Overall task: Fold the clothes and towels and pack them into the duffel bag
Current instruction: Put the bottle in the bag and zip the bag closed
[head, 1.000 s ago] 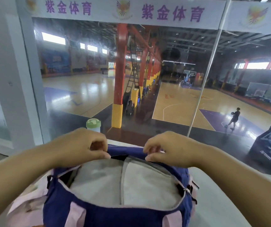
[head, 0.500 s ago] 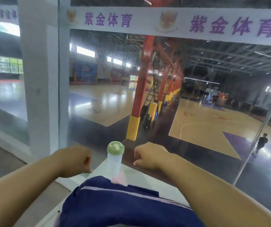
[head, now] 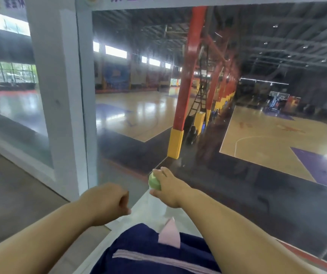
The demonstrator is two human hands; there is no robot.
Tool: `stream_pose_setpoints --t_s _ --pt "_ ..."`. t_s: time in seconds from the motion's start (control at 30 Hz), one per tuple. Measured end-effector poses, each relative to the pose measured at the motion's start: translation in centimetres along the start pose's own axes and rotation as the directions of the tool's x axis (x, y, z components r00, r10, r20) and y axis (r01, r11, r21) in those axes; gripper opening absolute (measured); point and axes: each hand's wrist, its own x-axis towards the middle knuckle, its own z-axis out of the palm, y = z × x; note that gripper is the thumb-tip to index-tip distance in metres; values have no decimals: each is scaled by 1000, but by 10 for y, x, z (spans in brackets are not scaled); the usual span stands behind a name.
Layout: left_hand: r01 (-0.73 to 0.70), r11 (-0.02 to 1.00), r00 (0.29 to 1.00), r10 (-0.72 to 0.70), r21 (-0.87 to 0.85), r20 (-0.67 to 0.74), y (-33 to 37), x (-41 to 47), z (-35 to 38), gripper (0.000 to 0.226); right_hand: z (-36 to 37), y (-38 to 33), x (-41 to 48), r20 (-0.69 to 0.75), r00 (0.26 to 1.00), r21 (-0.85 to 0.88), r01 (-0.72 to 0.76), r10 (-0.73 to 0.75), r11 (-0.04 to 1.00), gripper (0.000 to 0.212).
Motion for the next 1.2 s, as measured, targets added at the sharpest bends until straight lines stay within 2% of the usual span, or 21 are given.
stream_pose_setpoints --t_s 0.07,0.13,0.3,0.57,0.67,0.8,0.9,1.0,1.07,1.13,1.2 --pt "-2 1000 1000 2 -10 11 0 0 2 22 -2 -2 -5 -67 998 8 9 -8 1000 67" --pt "-8 999 1000 9 -38 8 2 0 4 23 -8 -4 -15 -68 998 -4 8 -8 1000 68" --pt "-64 984 998 66 -165 8 17 -10 2 22 -28 0 -62 -58 998 -170 -17 8 985 70" --pt "-275 910 960 240 -310 -145 62 -70 -6 32 -60 18 -164 -286 958 -152 -43 -2 988 67" --pt "-355 902 928 306 -248 -213 68 -85 1 31 -65 22 -200 -395 919 -81 -36 1 996 68" --pt "-423 897 905 410 -125 -116 68 -93 14 19 -60 24 -238 -499 867 23 23 -9 999 71" --pt "-418 908 897 411 -10 -166 67 -95 24 7 -51 24 -256 -546 838 81 72 -16 994 72" --pt "-382 917 909 396 116 -129 65 -93 21 16 -45 22 -266 -577 816 136 112 -14 984 72" --pt "-342 929 932 354 140 -77 69 -92 16 34 -44 21 -269 -593 805 180 131 1 975 72" --pt "-278 950 960 278 141 15 69 -91 10 40 -45 19 -272 -601 799 219 165 0 962 72" --pt "-246 957 969 241 154 49 74 -89 5 47 -47 17 -274 -614 788 214 228 -51 950 73"
